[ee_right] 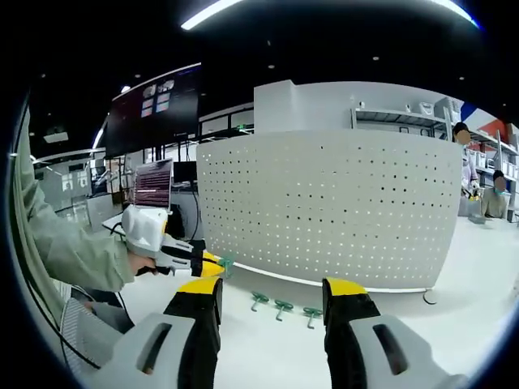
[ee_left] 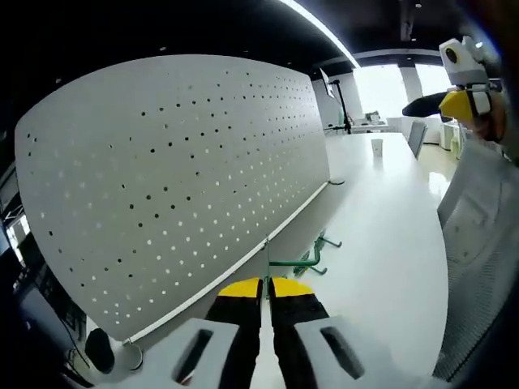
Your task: Insert the hook assembly into the mounting plate slot until the hook locks in place.
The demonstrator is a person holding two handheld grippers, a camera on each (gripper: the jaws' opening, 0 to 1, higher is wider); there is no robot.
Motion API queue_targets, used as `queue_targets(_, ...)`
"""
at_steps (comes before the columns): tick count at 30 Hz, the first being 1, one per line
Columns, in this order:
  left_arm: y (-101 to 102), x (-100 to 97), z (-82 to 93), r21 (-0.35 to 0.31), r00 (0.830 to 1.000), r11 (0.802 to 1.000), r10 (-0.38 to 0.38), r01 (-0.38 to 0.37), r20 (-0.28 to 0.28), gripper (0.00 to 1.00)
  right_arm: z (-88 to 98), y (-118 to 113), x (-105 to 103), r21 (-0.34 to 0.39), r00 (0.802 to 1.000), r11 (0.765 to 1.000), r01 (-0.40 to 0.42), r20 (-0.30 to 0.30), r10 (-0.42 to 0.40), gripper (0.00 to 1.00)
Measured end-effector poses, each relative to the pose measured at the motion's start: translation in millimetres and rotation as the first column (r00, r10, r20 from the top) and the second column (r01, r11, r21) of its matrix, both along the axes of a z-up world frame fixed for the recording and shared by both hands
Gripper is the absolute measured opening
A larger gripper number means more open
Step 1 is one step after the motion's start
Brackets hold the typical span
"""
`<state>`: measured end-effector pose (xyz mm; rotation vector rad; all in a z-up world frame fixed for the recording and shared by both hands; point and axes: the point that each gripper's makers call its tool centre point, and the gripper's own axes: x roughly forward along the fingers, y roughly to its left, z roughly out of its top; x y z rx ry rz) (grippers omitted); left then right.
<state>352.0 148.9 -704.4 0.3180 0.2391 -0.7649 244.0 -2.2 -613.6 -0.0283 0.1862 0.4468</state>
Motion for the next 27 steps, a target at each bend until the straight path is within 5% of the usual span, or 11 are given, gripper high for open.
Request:
queue_targets(17, -22, -25.0, 68.1, -0.203, 0.993, 0.979, 0.017, 0.007, 0.116, 0.03, 13.8, 9, 6, 0.054, 1.000, 0.999, -0.004, 0.013, 0.003, 0.47)
queue_targets(27, -26, -36.5, 88.0, -0.262, 0.986, 0.965, 0.023, 0.021, 0.165, 0.03, 18.8, 18, 6, 0.069, 1.000, 0.997, -0.020, 0.020, 0.019, 0.46)
